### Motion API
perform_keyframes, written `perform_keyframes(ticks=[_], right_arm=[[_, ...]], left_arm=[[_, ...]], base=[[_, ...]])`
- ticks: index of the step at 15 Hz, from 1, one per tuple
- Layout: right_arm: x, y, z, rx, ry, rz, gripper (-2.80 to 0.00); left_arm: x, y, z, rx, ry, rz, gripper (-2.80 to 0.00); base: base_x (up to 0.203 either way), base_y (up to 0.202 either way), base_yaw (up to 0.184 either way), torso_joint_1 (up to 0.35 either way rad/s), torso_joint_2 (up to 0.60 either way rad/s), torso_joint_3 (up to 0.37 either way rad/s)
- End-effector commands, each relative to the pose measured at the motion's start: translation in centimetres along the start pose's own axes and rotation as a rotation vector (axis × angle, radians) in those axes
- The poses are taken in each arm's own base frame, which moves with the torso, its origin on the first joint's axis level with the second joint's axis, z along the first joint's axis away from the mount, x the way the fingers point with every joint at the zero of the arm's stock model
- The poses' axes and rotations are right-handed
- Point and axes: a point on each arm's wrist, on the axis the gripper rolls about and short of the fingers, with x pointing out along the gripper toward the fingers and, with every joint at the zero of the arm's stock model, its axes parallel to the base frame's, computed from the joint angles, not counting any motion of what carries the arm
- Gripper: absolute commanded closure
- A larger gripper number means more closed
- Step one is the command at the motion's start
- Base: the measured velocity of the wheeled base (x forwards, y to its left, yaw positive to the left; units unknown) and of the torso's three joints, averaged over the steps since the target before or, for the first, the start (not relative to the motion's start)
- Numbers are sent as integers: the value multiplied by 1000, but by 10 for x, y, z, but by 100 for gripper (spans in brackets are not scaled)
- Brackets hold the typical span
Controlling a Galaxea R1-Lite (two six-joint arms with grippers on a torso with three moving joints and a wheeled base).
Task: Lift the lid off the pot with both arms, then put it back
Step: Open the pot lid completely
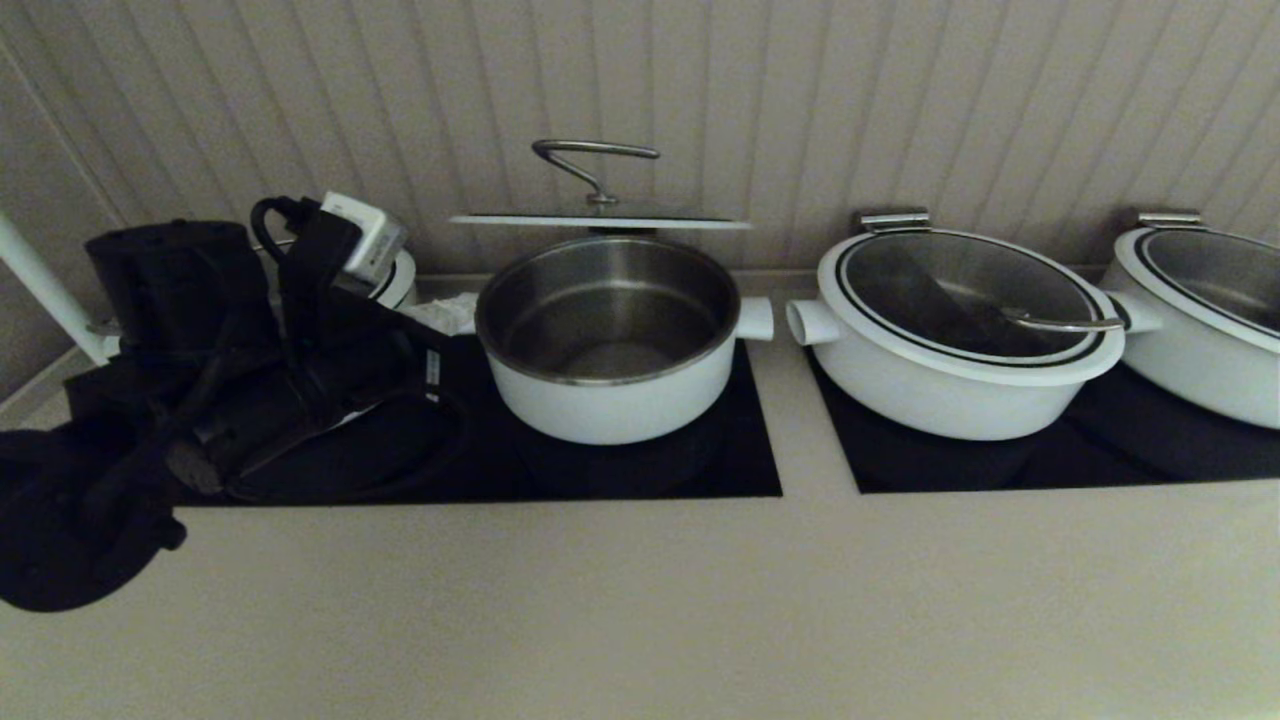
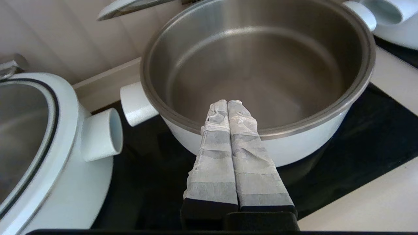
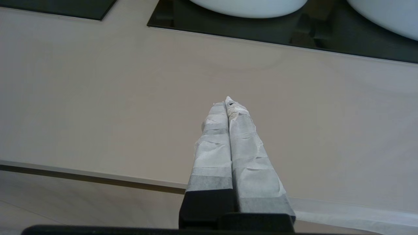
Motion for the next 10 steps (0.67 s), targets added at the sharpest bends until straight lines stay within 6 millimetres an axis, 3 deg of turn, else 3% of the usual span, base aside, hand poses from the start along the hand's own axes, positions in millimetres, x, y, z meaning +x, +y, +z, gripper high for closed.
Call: perform_keyframes(ticks=[1,4,10], right_arm=[[0,0,0,-1,1,0,0],[0,0,0,-1,2,1,0],[0,0,0,-1,-1,-1,0]], left_arm=[[16,-3,-11,6,-18,1,0],[36,-2,-18,8,-92,24,0],[64,1,-6,11,-164,41,0]], base=[[0,0,0,0,0,0],[0,0,0,0,0,0],[0,0,0,0,0,0]])
